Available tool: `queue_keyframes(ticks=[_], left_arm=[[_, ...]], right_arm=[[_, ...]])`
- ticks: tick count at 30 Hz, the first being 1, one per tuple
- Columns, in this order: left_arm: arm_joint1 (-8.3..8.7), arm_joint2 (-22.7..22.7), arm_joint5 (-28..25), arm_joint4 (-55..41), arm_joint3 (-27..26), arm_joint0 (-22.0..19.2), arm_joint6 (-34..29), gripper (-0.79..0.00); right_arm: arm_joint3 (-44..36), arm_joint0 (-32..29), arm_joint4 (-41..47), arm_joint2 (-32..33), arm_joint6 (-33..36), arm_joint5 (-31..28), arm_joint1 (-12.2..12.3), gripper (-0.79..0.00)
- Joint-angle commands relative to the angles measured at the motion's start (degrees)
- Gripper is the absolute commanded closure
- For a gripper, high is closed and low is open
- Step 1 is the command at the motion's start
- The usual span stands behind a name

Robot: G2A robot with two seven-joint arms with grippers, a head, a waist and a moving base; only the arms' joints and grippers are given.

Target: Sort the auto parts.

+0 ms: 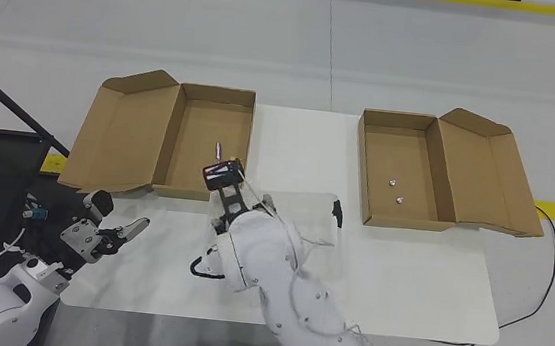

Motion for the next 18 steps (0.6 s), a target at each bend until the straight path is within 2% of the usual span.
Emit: queue_keyframes(ticks=[1,2,6,12,18], left_arm=[[0.0,0.0,0.0,0.0,0.0,0.0,0.0,-0.785],[0.0,0.0,0.0,0.0,0.0,0.0,0.0,-0.785],[0.0,0.0,0.0,0.0,0.0,0.0,0.0,-0.785],[0.0,0.0,0.0,0.0,0.0,0.0,0.0,-0.785],[0.0,0.0,0.0,0.0,0.0,0.0,0.0,-0.785]], right_arm=[[1.4,-0.4,-0.3,1.2,-0.4,0.3,-0.5,-0.785],[2.1,-0.8,-0.8,2.0,-0.8,0.6,-0.8,-0.785],[5.6,-2.4,-3.9,4.7,-1.9,1.8,-2.5,-0.409],[12.7,-1.3,-2.9,6.9,-4.8,4.6,-4.4,-0.311],[18.7,1.6,1.7,7.0,-8.5,8.4,-5.3,-0.329]])
